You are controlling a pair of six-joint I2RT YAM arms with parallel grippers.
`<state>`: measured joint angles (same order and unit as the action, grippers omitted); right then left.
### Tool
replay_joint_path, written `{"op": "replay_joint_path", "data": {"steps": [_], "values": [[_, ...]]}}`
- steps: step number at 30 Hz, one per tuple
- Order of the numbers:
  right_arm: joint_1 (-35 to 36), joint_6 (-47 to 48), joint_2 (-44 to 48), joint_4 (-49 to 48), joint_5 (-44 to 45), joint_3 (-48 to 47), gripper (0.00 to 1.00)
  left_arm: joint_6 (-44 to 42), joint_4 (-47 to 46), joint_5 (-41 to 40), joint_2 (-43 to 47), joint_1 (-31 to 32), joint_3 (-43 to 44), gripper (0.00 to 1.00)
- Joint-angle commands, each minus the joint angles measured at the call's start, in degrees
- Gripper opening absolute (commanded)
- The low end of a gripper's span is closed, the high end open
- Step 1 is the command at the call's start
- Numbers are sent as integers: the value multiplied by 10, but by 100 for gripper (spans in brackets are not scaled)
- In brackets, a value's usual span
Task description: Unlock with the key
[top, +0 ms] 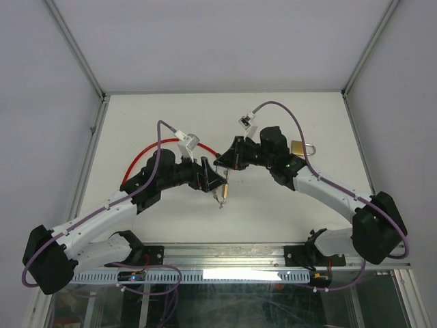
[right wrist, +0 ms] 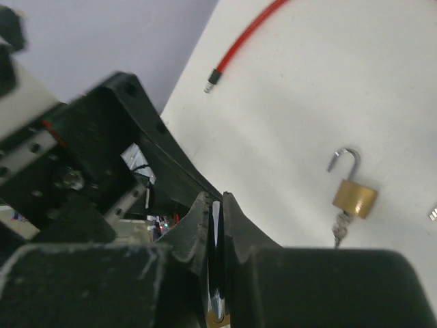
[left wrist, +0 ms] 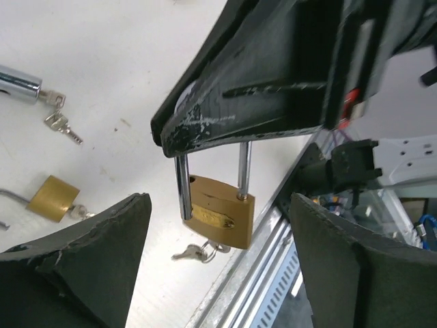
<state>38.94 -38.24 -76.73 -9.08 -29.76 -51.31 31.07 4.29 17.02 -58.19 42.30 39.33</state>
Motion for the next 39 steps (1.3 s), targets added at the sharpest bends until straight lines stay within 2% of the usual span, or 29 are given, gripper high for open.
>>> {"op": "replay_joint_path", "data": {"steps": [1,4,9,12,18,25,32,38,39], "values": [[-27,13,66,-1,-12,21,0,32,-83,-4,13,-3,2,89],[-37,62,95,90,17,20,0,44,-87,-13,20,-3,-5,96],[-46,136,115,228,82,4,0,75,-93,-36,24,-5,-20,99],[-47,155,109,246,104,19,0,97,-99,-45,22,-9,-29,99],[-46,148,74,180,127,78,0,133,-87,-65,10,-16,-38,99],[-45,118,14,39,114,120,0,158,-77,-90,24,-19,-60,99],[-33,100,-107,-72,99,103,0,175,-71,-116,49,-26,-77,99],[-18,100,-197,-121,99,68,0,179,-54,-134,62,-30,-79,99],[-17,71,-205,-120,86,63,18,178,-51,-138,65,-31,-79,99]]}}
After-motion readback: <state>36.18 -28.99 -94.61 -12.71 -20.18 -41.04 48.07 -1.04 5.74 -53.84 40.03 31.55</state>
